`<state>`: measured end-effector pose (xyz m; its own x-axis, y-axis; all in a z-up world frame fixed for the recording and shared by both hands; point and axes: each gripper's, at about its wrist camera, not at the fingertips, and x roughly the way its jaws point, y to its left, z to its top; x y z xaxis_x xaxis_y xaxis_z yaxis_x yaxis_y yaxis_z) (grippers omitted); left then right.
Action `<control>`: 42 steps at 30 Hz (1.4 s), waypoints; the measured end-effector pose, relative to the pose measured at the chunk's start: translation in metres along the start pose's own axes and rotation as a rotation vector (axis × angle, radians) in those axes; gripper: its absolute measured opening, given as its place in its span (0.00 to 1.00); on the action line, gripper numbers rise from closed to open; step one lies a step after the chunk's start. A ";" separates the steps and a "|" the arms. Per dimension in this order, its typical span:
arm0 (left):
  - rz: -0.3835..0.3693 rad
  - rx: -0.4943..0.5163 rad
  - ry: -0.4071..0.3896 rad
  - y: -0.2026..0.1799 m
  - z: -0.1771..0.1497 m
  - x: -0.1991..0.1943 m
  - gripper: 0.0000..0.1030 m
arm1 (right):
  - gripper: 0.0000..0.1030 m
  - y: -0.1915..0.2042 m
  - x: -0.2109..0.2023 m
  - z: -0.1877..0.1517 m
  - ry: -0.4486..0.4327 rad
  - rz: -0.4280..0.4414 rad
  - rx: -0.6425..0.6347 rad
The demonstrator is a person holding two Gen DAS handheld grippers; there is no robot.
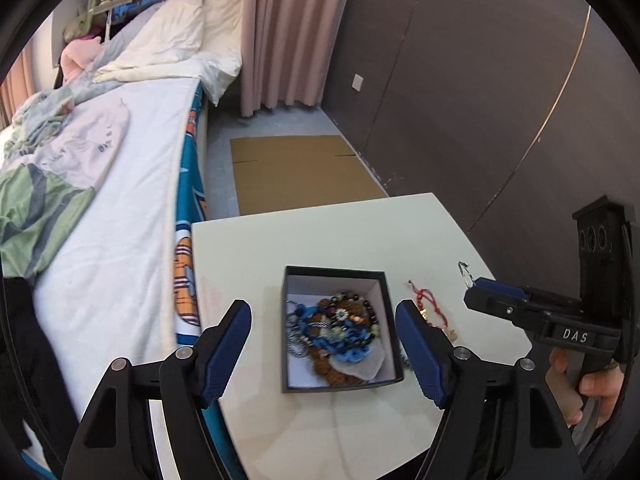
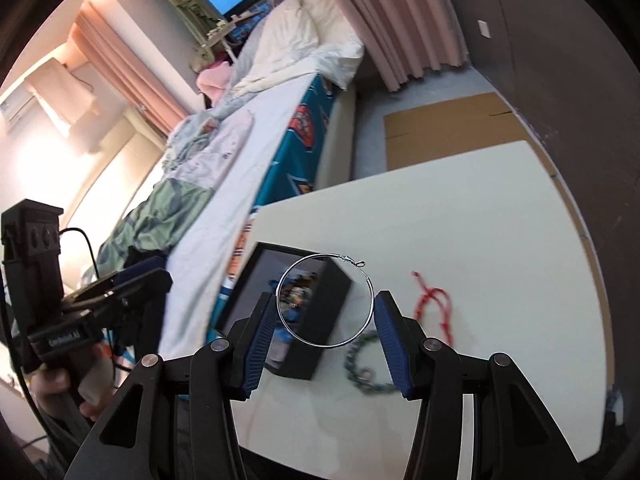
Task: Organize jewelry
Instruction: 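Grasp the silver hoop earring with the right gripper and drop it into the box, then reach the left gripper to the grey-blue bead bracelet and grasp it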
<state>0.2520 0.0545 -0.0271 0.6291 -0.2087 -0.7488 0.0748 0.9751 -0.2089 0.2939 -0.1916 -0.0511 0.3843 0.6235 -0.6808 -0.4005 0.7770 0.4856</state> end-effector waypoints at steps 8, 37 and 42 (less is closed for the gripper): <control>0.045 -0.033 -0.027 0.022 -0.008 -0.016 0.73 | 0.50 0.027 0.018 0.006 -0.003 0.066 -0.015; -0.078 0.045 -0.031 -0.032 -0.027 -0.029 0.98 | 0.84 -0.014 -0.046 -0.008 -0.057 -0.104 0.000; -0.104 0.083 -0.001 -0.055 -0.028 -0.016 0.98 | 0.84 -0.034 -0.056 -0.015 -0.042 -0.142 0.012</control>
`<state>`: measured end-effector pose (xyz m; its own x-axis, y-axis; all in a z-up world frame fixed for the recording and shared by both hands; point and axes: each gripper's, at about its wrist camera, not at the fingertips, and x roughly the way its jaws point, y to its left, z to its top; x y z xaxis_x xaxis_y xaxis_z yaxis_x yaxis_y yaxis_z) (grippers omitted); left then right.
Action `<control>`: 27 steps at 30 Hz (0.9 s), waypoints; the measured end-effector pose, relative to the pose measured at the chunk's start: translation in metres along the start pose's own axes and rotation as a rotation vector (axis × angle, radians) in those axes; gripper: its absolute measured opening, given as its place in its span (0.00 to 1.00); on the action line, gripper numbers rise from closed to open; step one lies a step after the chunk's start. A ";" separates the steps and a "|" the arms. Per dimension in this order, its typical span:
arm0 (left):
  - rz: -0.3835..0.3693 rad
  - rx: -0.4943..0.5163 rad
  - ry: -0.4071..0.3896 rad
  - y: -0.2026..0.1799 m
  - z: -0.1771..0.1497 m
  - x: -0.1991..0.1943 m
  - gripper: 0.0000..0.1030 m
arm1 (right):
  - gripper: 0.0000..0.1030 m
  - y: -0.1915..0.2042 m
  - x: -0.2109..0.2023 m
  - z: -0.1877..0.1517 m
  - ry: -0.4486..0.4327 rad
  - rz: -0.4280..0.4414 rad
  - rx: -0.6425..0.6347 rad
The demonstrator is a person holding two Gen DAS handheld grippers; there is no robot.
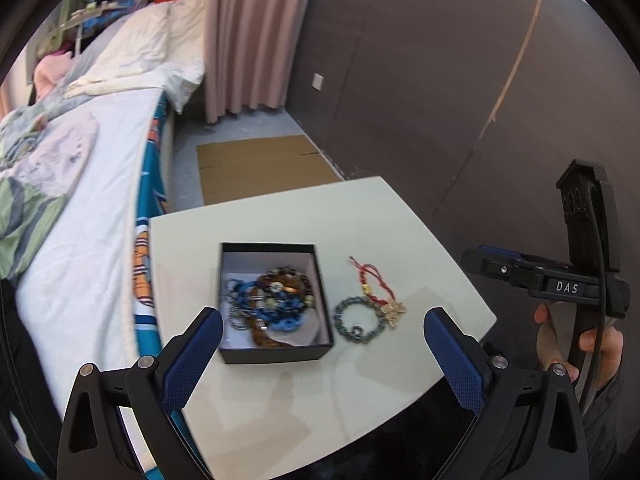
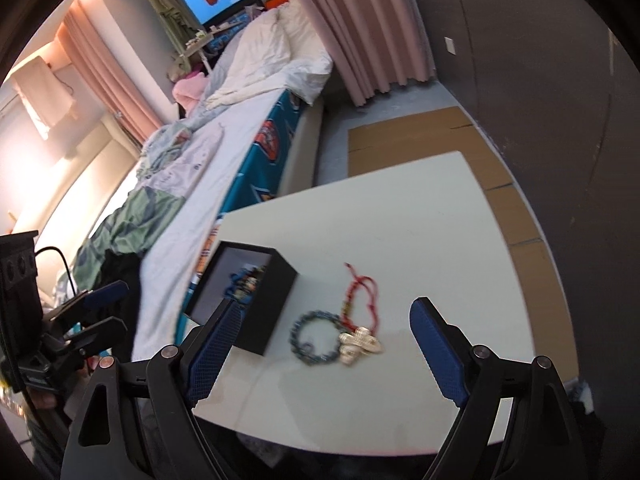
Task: Organize jewelry
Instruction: 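Reach the left gripper to the grey-blue bead bracelet and grasp it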
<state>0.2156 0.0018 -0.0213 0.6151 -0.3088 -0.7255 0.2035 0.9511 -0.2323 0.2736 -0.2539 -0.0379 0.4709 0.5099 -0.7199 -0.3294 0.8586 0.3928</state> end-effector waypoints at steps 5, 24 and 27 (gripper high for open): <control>-0.025 0.058 0.037 -0.024 -0.002 0.019 0.84 | 0.84 -0.022 -0.008 -0.007 0.010 -0.023 0.032; -0.017 0.280 0.307 -0.087 -0.026 0.124 0.32 | 0.84 -0.078 -0.020 -0.025 0.059 -0.053 0.126; 0.011 0.309 0.343 -0.090 -0.029 0.139 0.31 | 0.84 -0.083 -0.023 -0.026 0.056 -0.052 0.137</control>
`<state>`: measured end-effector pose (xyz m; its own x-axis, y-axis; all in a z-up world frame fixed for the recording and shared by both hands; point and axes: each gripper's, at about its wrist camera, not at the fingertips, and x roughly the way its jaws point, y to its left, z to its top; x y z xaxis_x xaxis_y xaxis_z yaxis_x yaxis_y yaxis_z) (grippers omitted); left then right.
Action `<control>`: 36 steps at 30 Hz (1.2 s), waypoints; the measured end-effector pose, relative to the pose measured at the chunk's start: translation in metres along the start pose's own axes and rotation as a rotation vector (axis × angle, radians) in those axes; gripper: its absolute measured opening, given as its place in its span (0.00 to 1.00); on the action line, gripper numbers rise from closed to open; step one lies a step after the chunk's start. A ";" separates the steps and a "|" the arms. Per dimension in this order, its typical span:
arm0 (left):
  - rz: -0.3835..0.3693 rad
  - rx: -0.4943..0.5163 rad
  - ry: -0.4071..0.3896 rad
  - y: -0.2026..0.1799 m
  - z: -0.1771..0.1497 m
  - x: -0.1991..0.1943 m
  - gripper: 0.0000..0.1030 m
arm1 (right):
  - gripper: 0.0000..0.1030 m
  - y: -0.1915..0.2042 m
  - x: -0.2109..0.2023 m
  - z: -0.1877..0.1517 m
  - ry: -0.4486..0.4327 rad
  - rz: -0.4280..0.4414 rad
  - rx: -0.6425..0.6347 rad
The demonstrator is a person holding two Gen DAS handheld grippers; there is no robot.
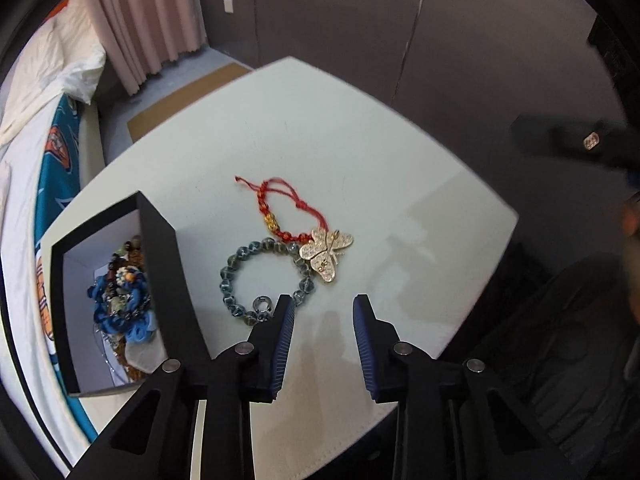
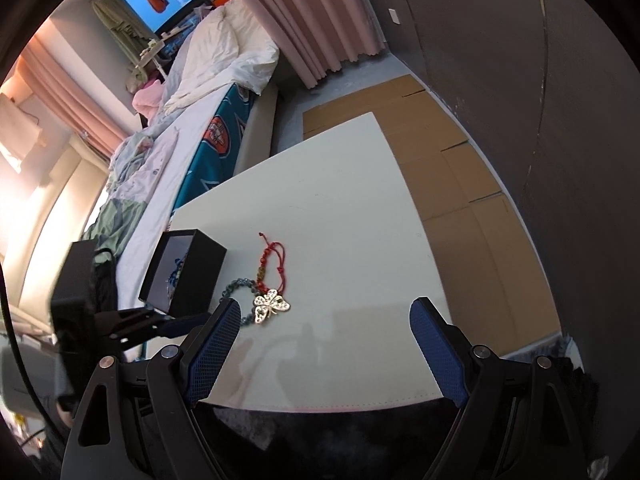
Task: Organize jewelry
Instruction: 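Reach the left gripper to the grey-blue bead bracelet and grasp it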
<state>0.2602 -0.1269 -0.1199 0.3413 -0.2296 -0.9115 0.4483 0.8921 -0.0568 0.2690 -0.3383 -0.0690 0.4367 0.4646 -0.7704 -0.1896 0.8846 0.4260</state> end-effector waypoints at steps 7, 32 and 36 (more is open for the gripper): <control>0.093 0.062 0.061 -0.002 0.005 0.028 0.28 | 0.84 -0.010 -0.001 0.002 0.003 0.005 0.021; -0.011 -0.011 -0.033 0.020 0.014 -0.007 0.10 | 0.84 0.003 0.020 0.003 0.068 0.001 -0.003; -0.008 -0.041 -0.076 0.028 0.017 -0.023 0.09 | 0.84 0.017 0.028 0.003 0.082 0.000 -0.035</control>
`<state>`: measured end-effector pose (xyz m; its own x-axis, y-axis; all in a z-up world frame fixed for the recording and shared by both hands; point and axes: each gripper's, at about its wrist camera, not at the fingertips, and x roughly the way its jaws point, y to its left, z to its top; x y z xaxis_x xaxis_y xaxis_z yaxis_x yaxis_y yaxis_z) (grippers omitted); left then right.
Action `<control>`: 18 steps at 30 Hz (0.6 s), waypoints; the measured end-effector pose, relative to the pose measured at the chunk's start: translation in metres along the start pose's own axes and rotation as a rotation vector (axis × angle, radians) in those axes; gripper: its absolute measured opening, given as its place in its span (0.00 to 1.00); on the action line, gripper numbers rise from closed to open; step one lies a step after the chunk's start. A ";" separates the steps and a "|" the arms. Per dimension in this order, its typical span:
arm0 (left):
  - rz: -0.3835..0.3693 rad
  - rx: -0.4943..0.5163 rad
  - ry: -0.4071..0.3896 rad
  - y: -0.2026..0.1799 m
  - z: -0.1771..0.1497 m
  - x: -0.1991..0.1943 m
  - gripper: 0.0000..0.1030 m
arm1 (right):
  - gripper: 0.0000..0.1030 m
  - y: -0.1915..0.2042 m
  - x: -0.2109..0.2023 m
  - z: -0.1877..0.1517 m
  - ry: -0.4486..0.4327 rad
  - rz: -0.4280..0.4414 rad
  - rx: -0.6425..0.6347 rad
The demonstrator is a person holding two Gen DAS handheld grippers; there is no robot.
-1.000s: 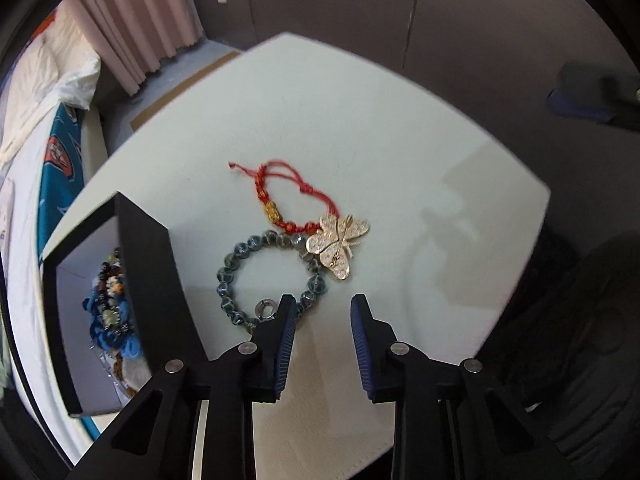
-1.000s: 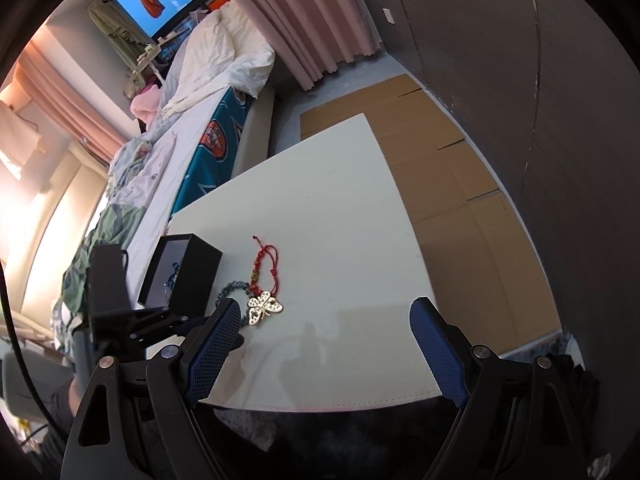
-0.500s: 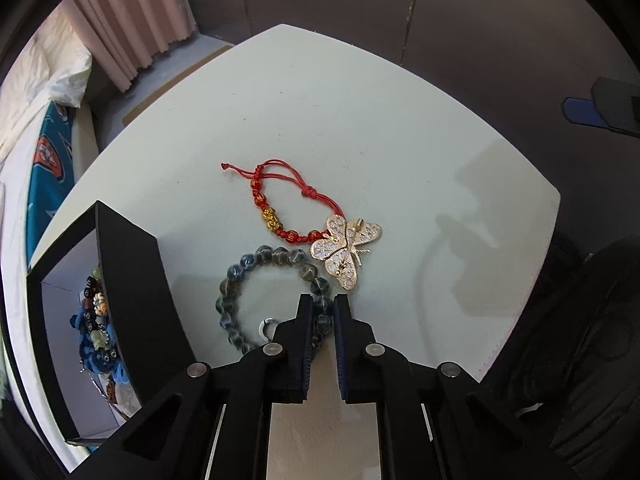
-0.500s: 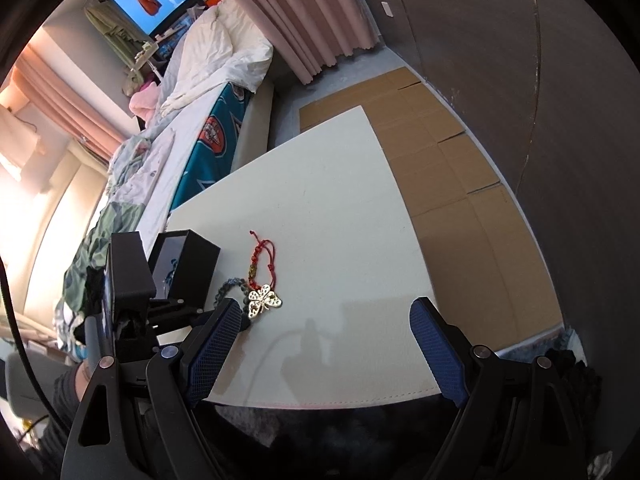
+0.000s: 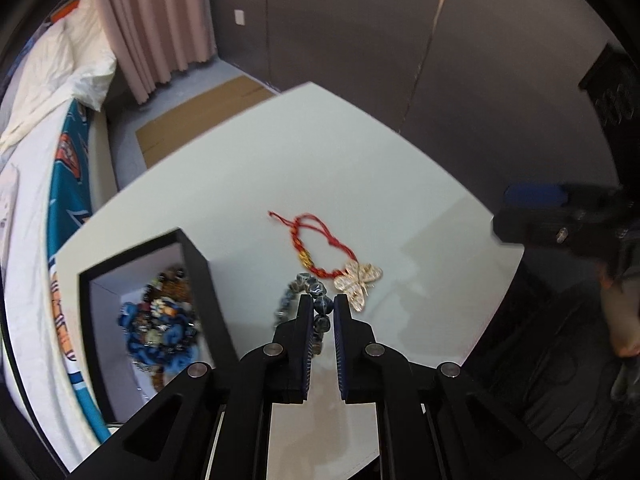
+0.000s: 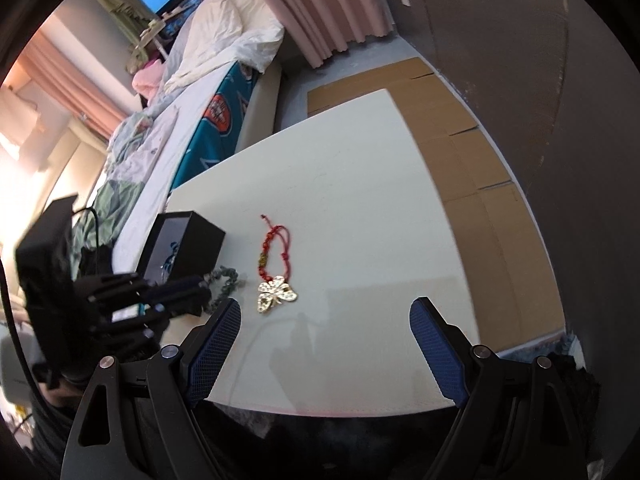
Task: Organize jewelry
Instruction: 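Reach the left gripper to the grey-blue bead bracelet and grasp it, then lower the bead bracelet into the box with the left gripper while the right gripper grasps the gold butterfly pendant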
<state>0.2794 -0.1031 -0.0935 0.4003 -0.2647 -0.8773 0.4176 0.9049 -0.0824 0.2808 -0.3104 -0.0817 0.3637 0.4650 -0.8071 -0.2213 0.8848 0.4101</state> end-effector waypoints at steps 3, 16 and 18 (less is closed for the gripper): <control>-0.004 -0.019 -0.024 0.004 -0.003 -0.012 0.09 | 0.84 0.008 0.009 0.001 0.017 -0.010 -0.018; 0.018 -0.050 -0.075 0.030 -0.008 -0.047 0.10 | 0.80 0.044 0.060 -0.001 0.096 -0.079 -0.140; 0.029 -0.051 -0.079 0.034 -0.009 -0.052 0.10 | 0.74 0.051 0.067 0.000 0.110 -0.089 -0.166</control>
<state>0.2656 -0.0558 -0.0549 0.4756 -0.2621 -0.8397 0.3640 0.9277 -0.0834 0.2937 -0.2343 -0.1153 0.2897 0.3712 -0.8822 -0.3421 0.9010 0.2667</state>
